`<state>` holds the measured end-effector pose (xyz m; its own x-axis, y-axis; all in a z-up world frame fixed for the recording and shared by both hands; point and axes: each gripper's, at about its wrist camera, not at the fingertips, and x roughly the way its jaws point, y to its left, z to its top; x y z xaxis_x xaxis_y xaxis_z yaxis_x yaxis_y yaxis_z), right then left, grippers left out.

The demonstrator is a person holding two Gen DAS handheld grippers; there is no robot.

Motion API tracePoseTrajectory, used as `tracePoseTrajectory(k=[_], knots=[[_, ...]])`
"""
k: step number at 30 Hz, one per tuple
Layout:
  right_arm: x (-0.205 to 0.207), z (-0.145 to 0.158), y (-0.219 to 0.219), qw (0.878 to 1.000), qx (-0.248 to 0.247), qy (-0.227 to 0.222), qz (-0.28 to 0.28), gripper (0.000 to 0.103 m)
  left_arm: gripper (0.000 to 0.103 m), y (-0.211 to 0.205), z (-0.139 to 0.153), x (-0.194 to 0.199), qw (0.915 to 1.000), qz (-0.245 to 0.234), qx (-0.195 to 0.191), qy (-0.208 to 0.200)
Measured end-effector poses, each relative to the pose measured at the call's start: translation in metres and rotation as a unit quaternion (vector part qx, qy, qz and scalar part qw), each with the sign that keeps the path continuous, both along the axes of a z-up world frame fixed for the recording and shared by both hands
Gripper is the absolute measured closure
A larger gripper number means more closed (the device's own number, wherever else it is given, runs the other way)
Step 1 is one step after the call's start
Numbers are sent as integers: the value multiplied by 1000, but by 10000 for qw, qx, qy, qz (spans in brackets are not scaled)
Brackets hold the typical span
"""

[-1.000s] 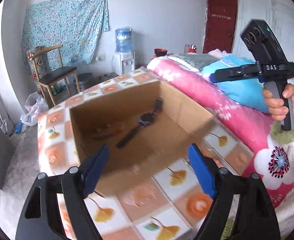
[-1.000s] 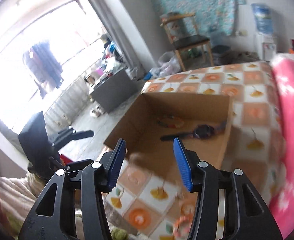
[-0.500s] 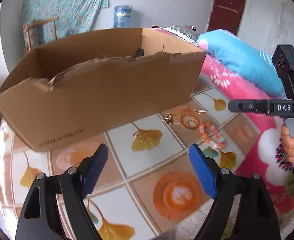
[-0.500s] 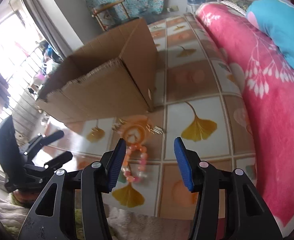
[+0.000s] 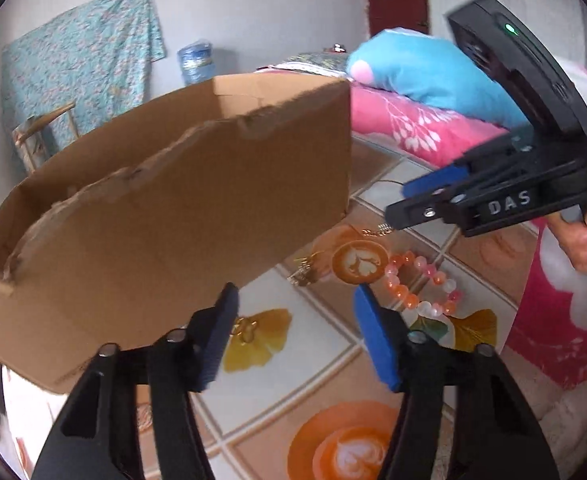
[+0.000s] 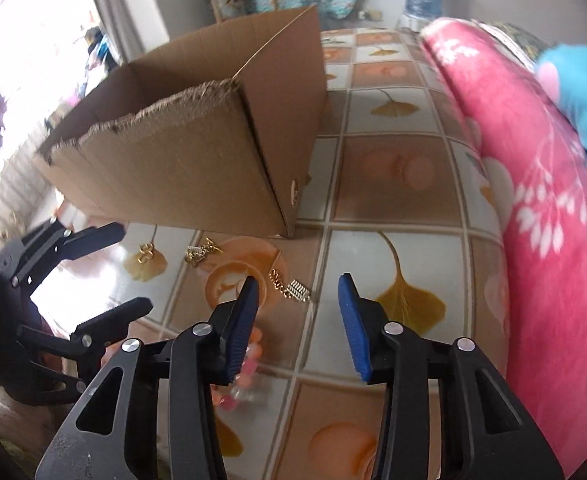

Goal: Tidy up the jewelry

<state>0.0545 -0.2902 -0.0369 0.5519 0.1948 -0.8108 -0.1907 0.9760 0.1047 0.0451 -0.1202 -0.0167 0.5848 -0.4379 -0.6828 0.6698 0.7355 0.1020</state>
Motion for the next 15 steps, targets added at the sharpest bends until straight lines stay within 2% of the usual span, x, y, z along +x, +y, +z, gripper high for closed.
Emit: tracePoseTrajectory(k=[2,7,9,15], knots=[[4,-3,2,9997,-184,64,138,70,61,-4,-3,5,9999,-89,-22,86],[6,-8,6,9981,-457,146,390,82,74,-14,-7,18,9996,-162,-33,214],[5,-8,7,9979,-444,152,450,95,79,-20,-8,22,9995,-206,-3,229],[-2,-10,1,9993,-192,121,295,97,93,-38,-18,25,9982,-268,417,328]])
